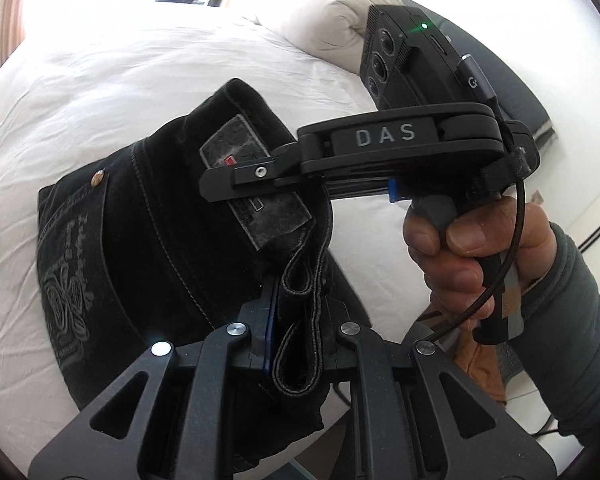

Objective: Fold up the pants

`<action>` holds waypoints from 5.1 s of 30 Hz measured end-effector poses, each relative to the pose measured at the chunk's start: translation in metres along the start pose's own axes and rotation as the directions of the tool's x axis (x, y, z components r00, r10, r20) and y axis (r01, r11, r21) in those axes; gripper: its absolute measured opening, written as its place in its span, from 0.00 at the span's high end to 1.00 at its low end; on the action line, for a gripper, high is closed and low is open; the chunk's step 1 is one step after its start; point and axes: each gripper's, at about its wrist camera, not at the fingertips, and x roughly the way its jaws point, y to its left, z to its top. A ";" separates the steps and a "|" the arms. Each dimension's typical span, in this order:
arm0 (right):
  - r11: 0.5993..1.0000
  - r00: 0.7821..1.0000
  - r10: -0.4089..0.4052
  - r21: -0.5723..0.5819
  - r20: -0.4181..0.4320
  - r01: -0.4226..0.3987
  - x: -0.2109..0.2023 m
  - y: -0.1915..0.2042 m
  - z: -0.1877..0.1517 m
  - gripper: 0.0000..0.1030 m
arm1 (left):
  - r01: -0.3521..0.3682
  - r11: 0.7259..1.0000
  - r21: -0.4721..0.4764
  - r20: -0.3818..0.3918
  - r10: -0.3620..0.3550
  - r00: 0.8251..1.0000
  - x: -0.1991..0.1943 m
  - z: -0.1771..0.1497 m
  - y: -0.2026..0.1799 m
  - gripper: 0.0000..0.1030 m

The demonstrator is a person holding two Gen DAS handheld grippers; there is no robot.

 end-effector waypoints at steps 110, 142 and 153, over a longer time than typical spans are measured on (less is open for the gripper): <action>0.924 0.912 -0.339 -0.101 0.230 0.369 -0.034 0.020 0.034 0.82 | -0.164 0.973 -0.161 0.060 0.175 0.983 -0.044 0.090 0.169 0.78; 0.935 0.811 -0.353 0.154 0.467 0.319 -0.050 0.007 0.021 0.30 | -0.493 0.846 -0.202 0.407 0.530 0.744 -0.138 0.055 0.189 0.00; 0.827 0.349 -0.237 -0.001 0.907 0.563 -0.169 0.204 -0.065 0.00 | -0.676 0.707 -0.209 0.744 0.563 0.359 -0.300 0.003 0.024 0.00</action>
